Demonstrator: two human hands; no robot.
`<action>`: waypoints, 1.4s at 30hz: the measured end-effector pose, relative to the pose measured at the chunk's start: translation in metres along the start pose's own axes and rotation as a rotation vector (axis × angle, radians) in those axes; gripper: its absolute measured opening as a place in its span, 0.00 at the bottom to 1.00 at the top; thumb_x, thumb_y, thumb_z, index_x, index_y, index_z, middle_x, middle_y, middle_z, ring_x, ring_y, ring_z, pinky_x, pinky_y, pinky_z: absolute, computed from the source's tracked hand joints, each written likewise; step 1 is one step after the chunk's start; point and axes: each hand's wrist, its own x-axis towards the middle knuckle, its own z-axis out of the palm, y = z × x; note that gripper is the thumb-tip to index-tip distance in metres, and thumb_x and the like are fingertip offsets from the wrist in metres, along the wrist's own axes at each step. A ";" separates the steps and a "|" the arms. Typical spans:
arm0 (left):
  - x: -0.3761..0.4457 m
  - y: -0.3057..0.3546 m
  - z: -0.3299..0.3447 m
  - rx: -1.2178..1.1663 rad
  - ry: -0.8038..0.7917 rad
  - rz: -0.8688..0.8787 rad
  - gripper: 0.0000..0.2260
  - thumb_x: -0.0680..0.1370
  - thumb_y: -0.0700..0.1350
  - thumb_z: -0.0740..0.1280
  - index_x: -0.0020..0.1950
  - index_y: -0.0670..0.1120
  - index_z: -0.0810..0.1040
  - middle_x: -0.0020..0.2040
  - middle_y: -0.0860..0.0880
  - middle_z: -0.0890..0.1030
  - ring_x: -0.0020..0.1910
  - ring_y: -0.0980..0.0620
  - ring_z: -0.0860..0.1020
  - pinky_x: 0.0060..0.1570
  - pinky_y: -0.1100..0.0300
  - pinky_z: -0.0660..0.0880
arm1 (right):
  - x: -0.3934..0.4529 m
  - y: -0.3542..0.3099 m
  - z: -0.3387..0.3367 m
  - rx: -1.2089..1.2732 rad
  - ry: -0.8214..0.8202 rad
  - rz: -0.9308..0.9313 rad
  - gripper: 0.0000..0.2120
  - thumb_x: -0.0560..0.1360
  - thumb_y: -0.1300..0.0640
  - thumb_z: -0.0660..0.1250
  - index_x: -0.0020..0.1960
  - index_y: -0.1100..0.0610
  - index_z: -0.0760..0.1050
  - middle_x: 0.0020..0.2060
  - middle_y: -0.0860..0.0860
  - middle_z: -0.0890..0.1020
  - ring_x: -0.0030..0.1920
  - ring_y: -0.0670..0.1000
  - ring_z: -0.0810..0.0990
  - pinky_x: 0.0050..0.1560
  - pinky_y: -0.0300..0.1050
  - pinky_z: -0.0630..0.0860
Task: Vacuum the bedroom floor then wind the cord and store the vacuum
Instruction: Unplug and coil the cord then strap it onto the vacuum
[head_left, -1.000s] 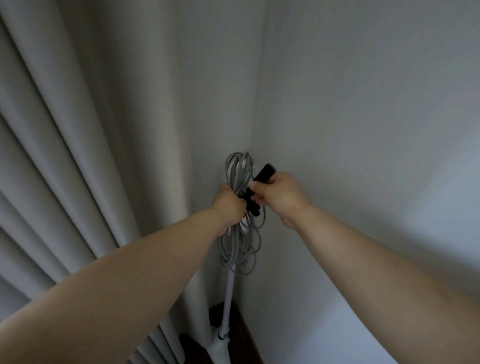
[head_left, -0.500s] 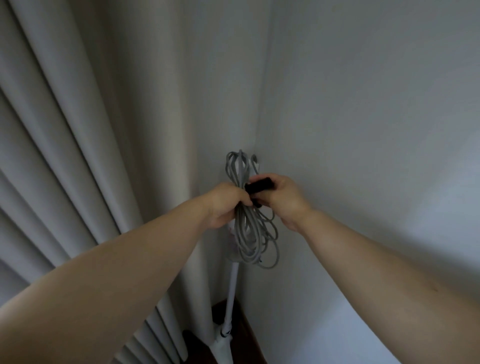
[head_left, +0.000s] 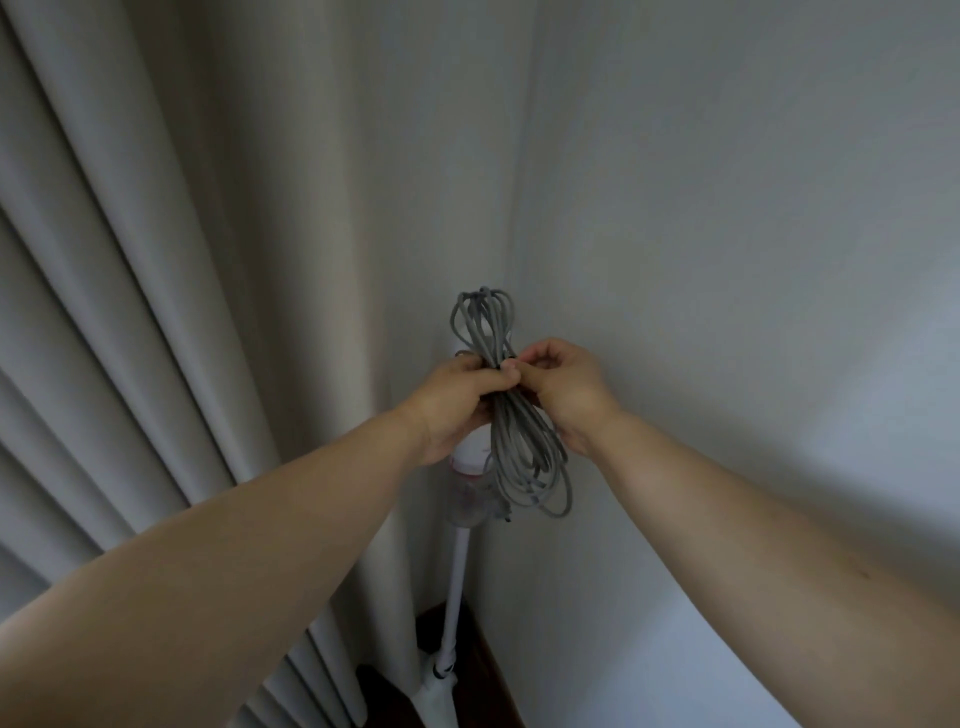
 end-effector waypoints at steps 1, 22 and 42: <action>0.001 0.000 0.001 -0.018 0.009 0.000 0.09 0.81 0.35 0.61 0.60 0.38 0.75 0.48 0.44 0.81 0.45 0.51 0.81 0.44 0.65 0.80 | 0.000 0.000 -0.001 0.022 0.000 0.014 0.09 0.74 0.66 0.70 0.39 0.58 0.72 0.31 0.54 0.77 0.32 0.50 0.76 0.32 0.40 0.78; 0.013 -0.012 -0.001 0.199 0.048 -0.175 0.17 0.81 0.52 0.62 0.63 0.43 0.77 0.50 0.45 0.83 0.46 0.52 0.80 0.42 0.71 0.75 | -0.009 0.005 -0.018 0.144 -0.177 0.202 0.20 0.69 0.79 0.60 0.56 0.62 0.68 0.45 0.60 0.76 0.40 0.55 0.79 0.39 0.49 0.79; 0.022 -0.039 0.004 0.419 0.118 -0.133 0.13 0.82 0.49 0.60 0.50 0.42 0.79 0.54 0.38 0.82 0.54 0.40 0.81 0.62 0.44 0.75 | -0.012 0.021 -0.021 0.245 -0.246 0.319 0.13 0.82 0.62 0.58 0.60 0.67 0.75 0.45 0.59 0.83 0.41 0.54 0.83 0.36 0.41 0.81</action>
